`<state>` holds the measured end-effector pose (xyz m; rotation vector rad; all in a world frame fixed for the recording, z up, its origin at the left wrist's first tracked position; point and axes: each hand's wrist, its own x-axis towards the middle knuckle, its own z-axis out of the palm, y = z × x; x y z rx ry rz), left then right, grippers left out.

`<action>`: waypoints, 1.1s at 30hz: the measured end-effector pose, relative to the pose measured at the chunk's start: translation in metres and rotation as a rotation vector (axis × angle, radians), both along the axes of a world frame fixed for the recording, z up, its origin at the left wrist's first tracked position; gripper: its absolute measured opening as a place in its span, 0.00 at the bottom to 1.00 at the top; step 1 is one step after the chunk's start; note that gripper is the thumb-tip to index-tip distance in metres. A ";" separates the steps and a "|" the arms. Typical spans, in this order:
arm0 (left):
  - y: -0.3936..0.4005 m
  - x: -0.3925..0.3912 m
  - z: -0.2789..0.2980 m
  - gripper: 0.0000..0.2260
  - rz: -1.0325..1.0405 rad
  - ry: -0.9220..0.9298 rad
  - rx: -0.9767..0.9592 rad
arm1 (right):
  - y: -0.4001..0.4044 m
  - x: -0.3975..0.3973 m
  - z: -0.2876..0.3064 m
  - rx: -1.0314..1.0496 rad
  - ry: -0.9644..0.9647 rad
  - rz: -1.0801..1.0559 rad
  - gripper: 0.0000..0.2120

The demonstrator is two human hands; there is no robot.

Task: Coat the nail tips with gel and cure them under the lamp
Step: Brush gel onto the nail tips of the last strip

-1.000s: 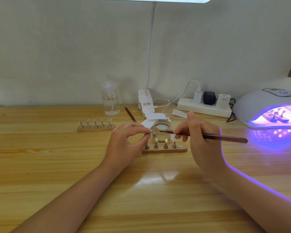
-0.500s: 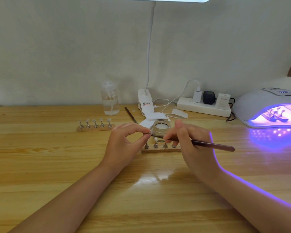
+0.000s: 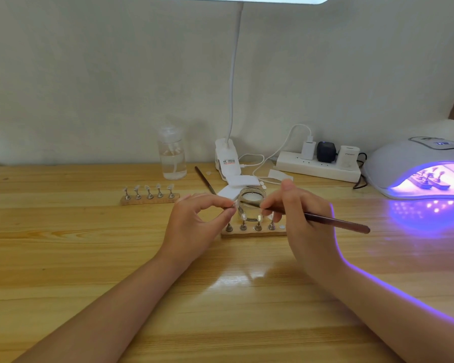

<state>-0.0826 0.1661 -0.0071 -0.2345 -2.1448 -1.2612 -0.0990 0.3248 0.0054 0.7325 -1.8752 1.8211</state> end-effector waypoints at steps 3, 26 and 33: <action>0.000 0.000 0.000 0.09 0.002 -0.007 0.002 | -0.002 0.001 0.001 0.026 -0.023 0.006 0.19; 0.003 0.001 -0.003 0.14 -0.083 0.013 -0.168 | 0.007 -0.011 -0.004 0.449 0.151 0.043 0.15; 0.002 0.003 -0.003 0.14 -0.102 0.011 -0.203 | 0.005 -0.010 -0.003 0.411 0.115 0.038 0.13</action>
